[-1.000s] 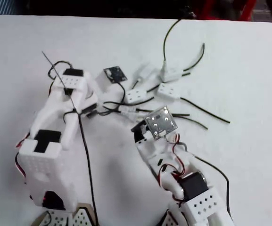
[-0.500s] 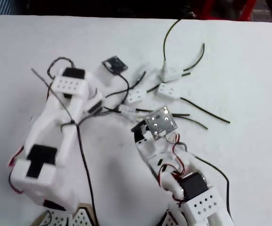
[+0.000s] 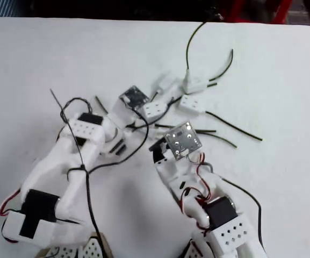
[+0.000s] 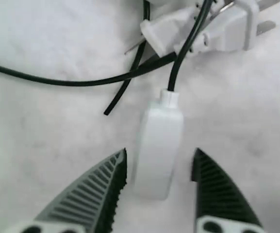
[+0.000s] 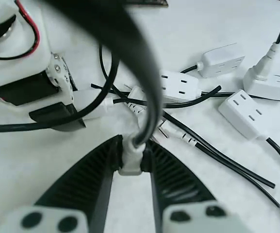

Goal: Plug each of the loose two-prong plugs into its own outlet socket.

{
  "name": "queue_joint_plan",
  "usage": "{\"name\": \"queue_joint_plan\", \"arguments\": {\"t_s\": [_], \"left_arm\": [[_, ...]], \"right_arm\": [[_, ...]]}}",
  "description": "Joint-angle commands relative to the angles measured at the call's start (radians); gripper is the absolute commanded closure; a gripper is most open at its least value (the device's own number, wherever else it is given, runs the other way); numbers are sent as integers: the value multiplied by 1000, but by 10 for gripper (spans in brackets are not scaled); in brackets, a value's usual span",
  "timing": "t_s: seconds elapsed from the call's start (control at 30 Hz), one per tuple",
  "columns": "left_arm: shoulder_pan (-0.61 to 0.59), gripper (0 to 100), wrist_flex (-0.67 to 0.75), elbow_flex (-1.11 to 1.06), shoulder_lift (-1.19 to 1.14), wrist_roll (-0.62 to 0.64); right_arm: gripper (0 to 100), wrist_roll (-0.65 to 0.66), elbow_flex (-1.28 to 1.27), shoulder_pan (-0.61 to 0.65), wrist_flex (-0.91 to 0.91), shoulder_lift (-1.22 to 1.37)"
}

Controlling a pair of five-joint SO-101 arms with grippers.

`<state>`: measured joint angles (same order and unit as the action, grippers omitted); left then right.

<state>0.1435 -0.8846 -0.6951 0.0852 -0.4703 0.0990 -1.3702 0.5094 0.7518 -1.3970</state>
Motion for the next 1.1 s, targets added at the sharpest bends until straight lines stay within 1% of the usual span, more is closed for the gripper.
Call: {"name": "queue_joint_plan", "arguments": {"t_s": [0.0,0.1,0.27,0.37,0.43,0.6,0.7,0.77,0.87,0.97,1.07], "left_arm": [[-12,705,-49,46,99,46],[-36,706,-81,55,205,43],[-163,706,-44,49,360,44],[-225,706,-15,46,338,44],[-236,706,-6,48,275,43],[-232,706,54,97,71,41],[-213,706,2,167,-10,43],[-179,706,-52,192,-27,43],[-107,706,-87,181,-25,46],[-48,707,-83,141,-24,49],[-22,723,-83,120,-24,51]], "right_arm": [[981,14,54,-10,-19,-19],[981,15,44,-8,-21,-21],[981,15,43,-7,-22,-21],[981,15,43,-7,-22,-21],[981,15,41,-5,-22,-21],[981,15,41,-4,-22,-21],[981,15,41,-7,-22,-21],[981,15,41,-7,-22,-21],[981,15,41,-7,-22,-21],[981,31,41,-7,-22,-22],[981,37,41,-8,-22,-22]]}}
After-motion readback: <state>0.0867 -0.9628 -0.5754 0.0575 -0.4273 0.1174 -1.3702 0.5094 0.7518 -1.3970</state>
